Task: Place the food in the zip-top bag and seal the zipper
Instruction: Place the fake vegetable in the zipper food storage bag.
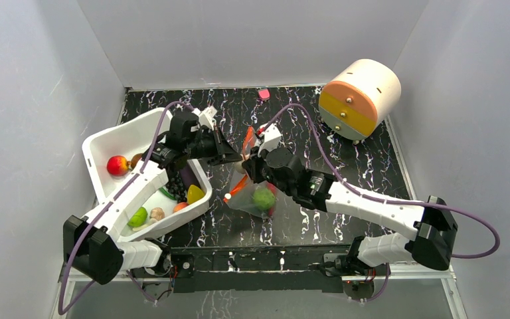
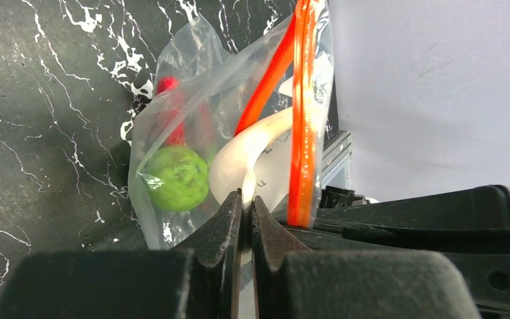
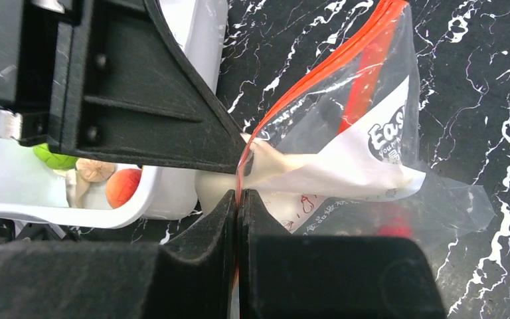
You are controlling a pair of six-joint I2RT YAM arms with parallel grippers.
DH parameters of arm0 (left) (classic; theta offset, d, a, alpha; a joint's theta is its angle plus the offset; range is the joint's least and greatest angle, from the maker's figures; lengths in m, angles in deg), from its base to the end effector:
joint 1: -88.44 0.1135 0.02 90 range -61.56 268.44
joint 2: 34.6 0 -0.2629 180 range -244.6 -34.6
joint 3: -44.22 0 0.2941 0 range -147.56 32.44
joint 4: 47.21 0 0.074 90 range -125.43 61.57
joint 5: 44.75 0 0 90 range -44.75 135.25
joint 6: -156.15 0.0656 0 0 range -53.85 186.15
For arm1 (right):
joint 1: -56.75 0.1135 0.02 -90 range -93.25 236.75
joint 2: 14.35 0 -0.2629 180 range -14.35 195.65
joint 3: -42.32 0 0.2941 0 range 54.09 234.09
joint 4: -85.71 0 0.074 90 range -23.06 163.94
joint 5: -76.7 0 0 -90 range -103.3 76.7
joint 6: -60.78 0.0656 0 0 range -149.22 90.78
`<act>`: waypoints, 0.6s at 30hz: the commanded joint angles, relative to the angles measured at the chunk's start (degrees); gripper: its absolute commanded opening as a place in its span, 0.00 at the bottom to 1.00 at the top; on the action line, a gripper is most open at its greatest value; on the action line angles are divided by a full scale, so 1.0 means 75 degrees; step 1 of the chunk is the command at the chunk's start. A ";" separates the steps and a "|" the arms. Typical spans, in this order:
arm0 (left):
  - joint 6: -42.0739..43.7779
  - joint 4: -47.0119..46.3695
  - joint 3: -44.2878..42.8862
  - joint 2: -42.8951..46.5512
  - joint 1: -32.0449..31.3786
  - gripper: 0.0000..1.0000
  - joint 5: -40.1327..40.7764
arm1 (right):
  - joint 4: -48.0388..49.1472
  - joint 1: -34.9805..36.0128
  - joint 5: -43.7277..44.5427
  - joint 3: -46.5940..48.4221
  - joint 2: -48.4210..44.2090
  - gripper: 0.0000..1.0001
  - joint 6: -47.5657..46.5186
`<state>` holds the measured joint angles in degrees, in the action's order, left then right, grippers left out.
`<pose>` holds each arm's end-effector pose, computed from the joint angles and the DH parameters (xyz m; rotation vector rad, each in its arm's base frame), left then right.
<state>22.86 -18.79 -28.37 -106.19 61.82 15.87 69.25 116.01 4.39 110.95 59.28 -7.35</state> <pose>0.2962 -0.1845 0.3077 0.0280 2.2356 -1.2432 0.2042 0.3043 0.2902 -0.4336 1.9332 0.6401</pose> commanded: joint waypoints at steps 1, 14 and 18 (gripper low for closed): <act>0.0438 0.0008 0.0256 0.0364 -0.0195 0.00 -0.0319 | 0.1184 0.0067 0.0046 -0.0158 -0.0532 0.00 0.0327; -0.1267 -0.3312 0.2136 0.1138 -0.0423 0.00 -0.1835 | 0.1737 0.0070 0.0031 -0.0577 -0.0515 0.00 0.0991; -0.0704 -0.2854 0.1973 0.1086 -0.0494 0.00 -0.1383 | 0.1620 0.0073 -0.0227 -0.0538 -0.0604 0.00 0.1089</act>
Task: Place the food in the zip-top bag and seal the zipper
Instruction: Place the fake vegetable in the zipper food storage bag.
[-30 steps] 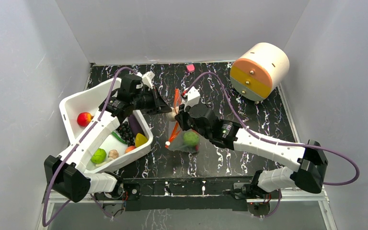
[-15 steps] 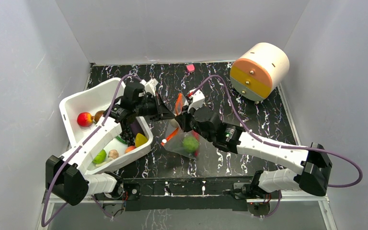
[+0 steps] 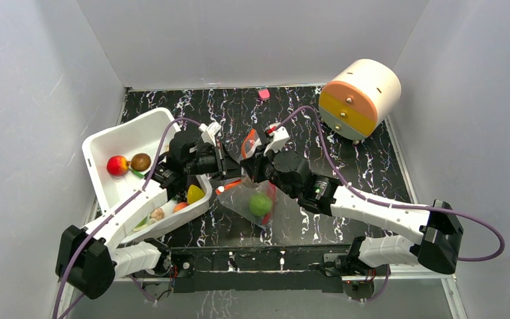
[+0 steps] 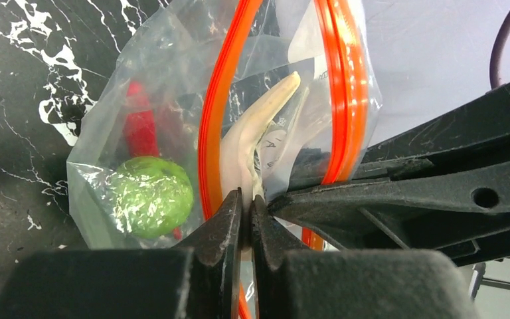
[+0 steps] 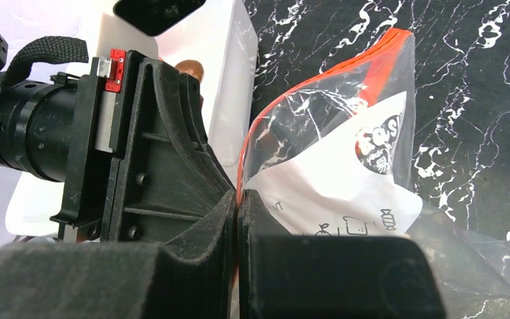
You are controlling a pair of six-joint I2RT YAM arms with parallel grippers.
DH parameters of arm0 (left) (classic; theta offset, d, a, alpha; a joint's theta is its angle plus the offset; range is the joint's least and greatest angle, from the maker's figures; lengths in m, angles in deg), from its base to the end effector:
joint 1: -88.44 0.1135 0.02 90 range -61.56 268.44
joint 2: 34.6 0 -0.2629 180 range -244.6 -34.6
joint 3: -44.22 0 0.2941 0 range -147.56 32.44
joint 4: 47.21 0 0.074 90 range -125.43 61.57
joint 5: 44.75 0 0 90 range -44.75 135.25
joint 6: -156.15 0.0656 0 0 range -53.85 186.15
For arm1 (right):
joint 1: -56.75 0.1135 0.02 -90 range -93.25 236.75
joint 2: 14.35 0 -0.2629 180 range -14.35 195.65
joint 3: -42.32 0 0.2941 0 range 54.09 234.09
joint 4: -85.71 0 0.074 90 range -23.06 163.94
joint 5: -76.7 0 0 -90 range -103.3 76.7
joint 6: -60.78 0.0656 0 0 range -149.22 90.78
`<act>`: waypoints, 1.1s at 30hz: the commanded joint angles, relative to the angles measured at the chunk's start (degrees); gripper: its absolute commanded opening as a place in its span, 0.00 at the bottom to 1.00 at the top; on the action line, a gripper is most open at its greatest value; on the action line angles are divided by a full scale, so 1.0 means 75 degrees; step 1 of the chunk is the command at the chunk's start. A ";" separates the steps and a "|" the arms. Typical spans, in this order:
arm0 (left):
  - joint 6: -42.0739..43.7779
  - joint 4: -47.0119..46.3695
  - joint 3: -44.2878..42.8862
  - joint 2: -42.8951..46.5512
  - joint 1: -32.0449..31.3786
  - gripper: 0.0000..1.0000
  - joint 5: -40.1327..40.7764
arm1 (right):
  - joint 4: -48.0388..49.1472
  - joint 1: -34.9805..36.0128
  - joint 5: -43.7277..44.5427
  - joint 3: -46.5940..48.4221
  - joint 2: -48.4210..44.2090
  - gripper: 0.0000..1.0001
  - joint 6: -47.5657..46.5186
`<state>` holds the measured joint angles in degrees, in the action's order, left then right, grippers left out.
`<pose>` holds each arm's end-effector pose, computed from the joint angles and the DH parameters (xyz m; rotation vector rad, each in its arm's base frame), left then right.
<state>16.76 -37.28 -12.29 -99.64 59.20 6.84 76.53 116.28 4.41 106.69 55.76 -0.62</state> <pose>0.2583 -0.1913 0.2685 0.1499 2.1368 -1.5082 0.1973 0.2959 0.2962 -0.2845 1.8724 0.7945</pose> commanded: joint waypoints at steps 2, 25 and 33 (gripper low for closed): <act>0.0851 0.0250 -0.0309 0.0087 -0.0147 0.00 0.0126 | 0.0645 0.0035 -0.0323 0.0041 -0.0182 0.00 0.0321; 0.1596 0.2732 -0.2092 0.0875 -0.0158 0.62 0.1147 | -0.0840 0.0031 0.0533 0.0178 -0.1204 0.00 -0.0031; 0.2403 0.4216 -0.2763 0.1217 -0.0154 0.63 0.2931 | -0.1582 0.0032 0.1458 0.0240 -0.1481 0.00 -0.0405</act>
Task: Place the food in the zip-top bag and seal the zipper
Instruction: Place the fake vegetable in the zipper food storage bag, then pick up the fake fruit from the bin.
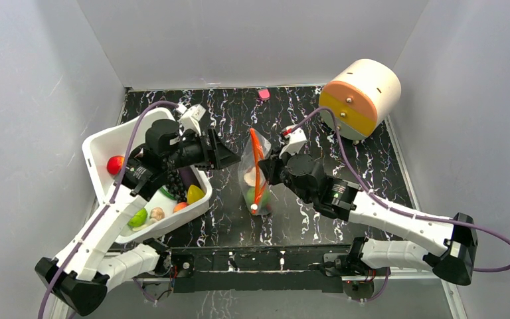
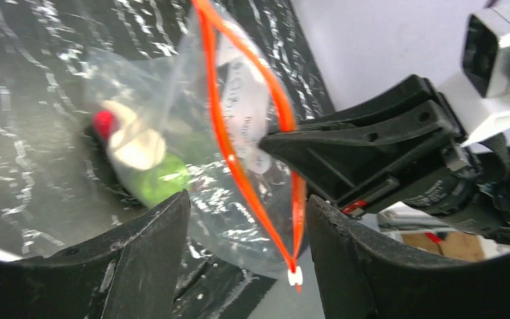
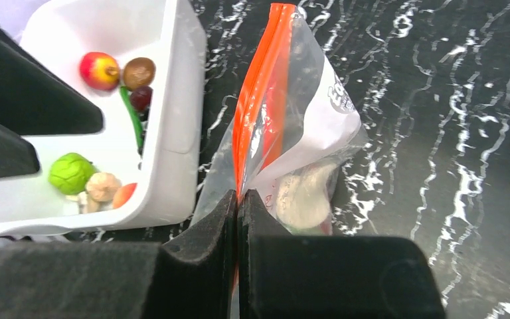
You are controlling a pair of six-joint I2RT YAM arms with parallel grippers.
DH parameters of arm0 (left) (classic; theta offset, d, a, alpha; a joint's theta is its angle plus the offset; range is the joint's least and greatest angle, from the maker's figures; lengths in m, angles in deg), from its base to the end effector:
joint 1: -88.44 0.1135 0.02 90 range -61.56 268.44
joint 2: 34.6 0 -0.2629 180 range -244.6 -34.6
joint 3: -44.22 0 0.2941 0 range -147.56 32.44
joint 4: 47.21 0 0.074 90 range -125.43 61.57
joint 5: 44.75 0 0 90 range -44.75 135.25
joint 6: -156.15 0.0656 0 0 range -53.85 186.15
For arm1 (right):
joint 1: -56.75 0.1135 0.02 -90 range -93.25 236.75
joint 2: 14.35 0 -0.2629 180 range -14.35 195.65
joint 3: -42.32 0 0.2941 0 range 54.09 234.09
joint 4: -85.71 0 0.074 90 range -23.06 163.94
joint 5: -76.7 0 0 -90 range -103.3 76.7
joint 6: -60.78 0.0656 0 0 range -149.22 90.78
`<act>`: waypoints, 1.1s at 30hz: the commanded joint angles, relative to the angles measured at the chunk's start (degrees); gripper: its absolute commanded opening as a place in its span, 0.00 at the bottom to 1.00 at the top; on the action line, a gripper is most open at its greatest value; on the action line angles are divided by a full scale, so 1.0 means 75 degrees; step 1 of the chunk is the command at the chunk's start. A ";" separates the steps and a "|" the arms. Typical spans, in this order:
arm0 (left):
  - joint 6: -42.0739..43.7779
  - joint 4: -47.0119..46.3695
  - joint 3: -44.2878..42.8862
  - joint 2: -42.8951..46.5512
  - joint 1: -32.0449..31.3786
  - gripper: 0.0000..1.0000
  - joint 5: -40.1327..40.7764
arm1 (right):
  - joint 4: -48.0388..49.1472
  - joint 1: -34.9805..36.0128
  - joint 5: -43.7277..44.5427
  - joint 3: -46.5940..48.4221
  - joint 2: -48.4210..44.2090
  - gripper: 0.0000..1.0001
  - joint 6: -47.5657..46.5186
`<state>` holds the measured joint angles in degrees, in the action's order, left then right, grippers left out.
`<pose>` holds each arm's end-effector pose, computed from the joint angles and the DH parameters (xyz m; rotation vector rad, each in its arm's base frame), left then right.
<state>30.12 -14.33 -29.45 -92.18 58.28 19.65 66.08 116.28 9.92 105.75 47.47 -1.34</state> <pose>0.2357 -0.1698 0.3785 0.2334 2.0041 -1.1856 0.1833 0.2606 0.3120 -0.2445 1.8985 0.6688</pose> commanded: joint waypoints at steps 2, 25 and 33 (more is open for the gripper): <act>0.0819 0.1680 -0.0616 0.0243 -0.0023 0.63 0.2137 | -0.0324 0.0026 0.0923 0.0352 -0.0452 0.00 -0.0388; 0.1206 0.2498 -0.0040 -0.0785 0.2186 0.65 0.4514 | -0.0668 0.0027 0.1284 0.0045 -0.1215 0.00 -0.0483; 0.1130 0.1341 0.1021 -0.1107 0.3430 0.71 0.4439 | -0.0660 0.0032 0.1179 0.0007 -0.1267 0.00 -0.0459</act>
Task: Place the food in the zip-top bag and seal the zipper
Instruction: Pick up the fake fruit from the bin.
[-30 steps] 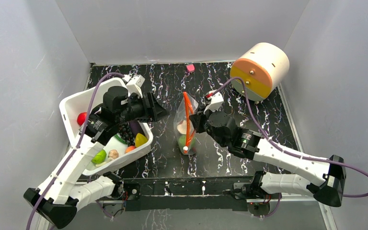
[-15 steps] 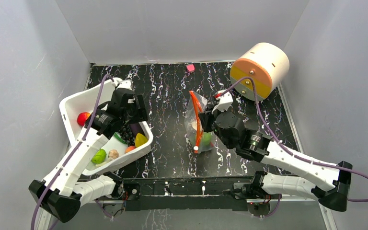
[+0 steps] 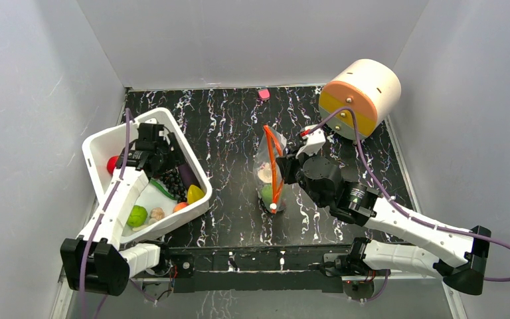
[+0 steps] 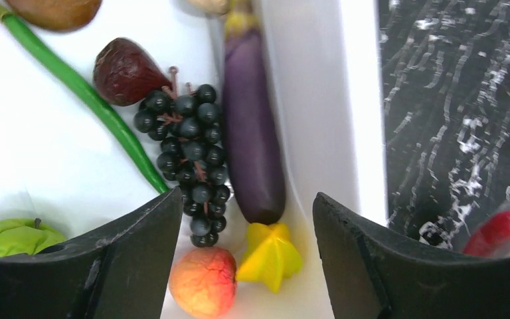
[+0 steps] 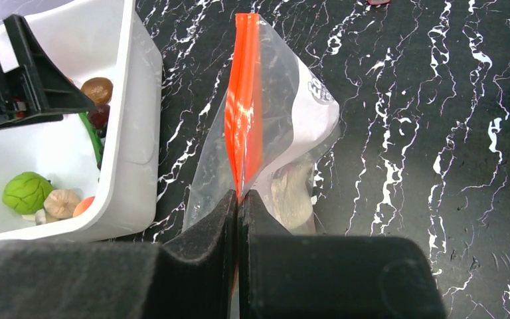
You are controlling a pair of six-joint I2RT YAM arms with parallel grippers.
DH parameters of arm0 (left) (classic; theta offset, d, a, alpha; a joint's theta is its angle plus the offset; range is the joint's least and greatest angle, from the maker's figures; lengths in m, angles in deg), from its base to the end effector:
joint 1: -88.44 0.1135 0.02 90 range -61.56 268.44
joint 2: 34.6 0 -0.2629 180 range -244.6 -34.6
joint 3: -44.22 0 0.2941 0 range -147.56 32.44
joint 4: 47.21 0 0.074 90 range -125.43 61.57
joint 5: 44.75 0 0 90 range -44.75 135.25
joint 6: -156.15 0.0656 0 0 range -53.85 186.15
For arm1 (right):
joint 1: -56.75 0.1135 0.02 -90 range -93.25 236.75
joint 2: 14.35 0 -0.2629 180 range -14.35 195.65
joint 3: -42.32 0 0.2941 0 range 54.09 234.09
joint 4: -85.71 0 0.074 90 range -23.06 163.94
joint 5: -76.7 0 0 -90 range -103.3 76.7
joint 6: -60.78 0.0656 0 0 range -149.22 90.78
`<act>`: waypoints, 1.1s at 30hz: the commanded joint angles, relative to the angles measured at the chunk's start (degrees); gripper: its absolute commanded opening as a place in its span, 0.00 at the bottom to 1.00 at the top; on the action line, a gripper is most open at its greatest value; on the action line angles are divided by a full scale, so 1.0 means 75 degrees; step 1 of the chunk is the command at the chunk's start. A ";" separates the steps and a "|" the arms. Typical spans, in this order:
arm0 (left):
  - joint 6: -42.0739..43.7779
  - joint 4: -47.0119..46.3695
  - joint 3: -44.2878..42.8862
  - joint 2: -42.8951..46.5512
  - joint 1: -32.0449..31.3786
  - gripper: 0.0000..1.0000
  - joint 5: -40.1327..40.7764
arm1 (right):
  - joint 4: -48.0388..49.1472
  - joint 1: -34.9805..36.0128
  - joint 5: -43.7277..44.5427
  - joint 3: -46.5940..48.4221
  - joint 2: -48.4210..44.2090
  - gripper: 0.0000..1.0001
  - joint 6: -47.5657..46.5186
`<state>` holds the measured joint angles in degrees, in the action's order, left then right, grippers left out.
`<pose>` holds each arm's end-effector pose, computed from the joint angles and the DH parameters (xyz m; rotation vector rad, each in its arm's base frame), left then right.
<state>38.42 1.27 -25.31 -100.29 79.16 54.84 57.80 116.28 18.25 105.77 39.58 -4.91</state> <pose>0.3017 -0.0382 0.2753 -0.4557 2.2947 -0.1241 0.1708 0.2227 0.3337 -0.1987 1.8620 0.4986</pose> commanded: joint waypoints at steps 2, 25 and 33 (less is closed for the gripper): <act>-0.0005 -0.0983 0.0598 -0.0250 0.1046 0.71 -0.0367 | 0.0464 0.0032 0.0062 -0.0020 -0.0218 0.00 0.0004; 0.0119 -0.1961 0.0471 -0.2795 0.2655 0.68 -0.0677 | 0.0569 0.0032 0.0020 -0.0138 -0.0222 0.00 -0.0031; 0.0284 -0.1773 0.0111 -0.3508 0.2673 0.64 -0.0874 | 0.0620 0.0025 -0.0140 -0.0164 -0.0137 0.00 0.0106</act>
<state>39.14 -12.78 -22.25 -125.45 98.83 49.11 58.02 116.28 17.57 104.70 38.91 -4.84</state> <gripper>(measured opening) 0.650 0.009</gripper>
